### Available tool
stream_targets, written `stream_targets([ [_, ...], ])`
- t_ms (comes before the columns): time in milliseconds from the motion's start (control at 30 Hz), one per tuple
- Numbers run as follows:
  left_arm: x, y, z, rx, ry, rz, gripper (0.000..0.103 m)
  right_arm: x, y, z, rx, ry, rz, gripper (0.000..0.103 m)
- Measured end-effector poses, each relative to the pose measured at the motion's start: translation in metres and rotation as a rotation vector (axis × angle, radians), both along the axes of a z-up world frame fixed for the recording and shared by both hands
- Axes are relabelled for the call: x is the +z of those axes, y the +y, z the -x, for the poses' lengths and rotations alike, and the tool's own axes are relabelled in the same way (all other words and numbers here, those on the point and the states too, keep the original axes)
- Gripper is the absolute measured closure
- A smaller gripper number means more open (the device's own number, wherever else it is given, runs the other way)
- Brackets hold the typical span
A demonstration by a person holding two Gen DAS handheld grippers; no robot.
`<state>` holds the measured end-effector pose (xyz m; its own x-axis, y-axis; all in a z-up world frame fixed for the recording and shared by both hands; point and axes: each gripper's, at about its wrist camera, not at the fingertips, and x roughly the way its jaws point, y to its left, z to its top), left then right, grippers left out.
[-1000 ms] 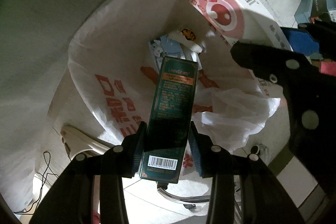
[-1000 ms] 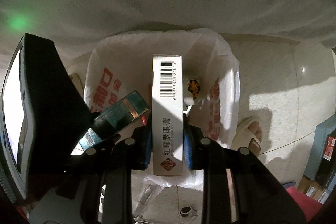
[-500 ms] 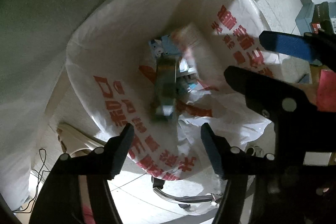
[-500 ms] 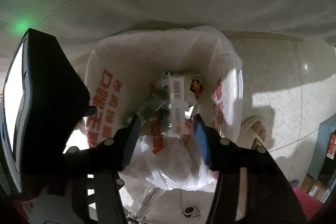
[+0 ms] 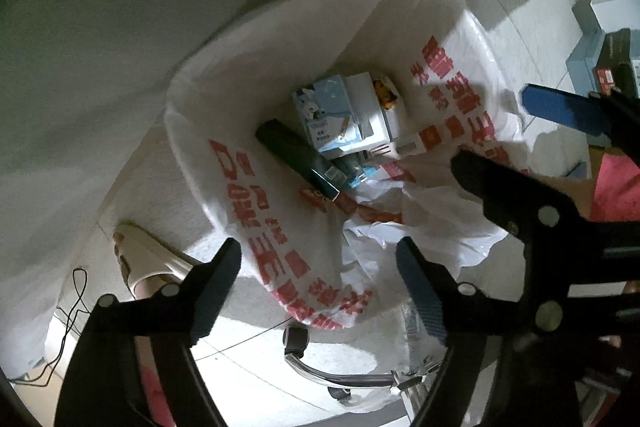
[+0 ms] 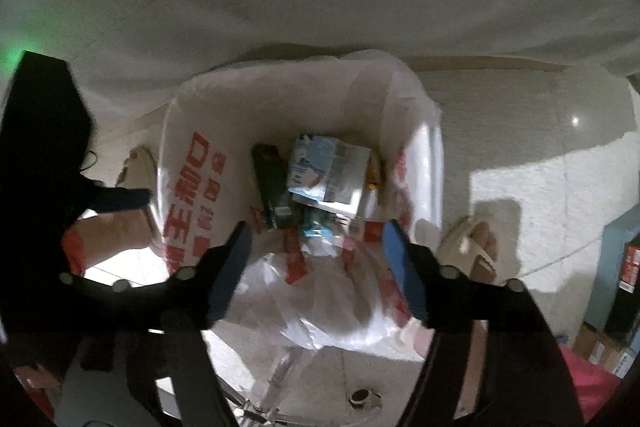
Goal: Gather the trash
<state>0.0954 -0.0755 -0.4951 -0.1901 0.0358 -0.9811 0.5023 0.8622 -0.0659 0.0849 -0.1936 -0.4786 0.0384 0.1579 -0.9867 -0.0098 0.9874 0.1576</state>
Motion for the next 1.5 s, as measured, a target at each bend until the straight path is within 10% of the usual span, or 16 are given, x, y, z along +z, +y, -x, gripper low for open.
stream_targets([
  [233,0.031,0.008,0.003,0.057,-0.053,-0.010,0.019,0.048,0.001,0.013,-0.005,-0.069,0.110,0.015],
  [1500,0.340,0.039,0.124,0.397,-0.684,0.117,0.017,0.337,-0.008,0.159,-0.098,-0.651,0.053,0.009],
])
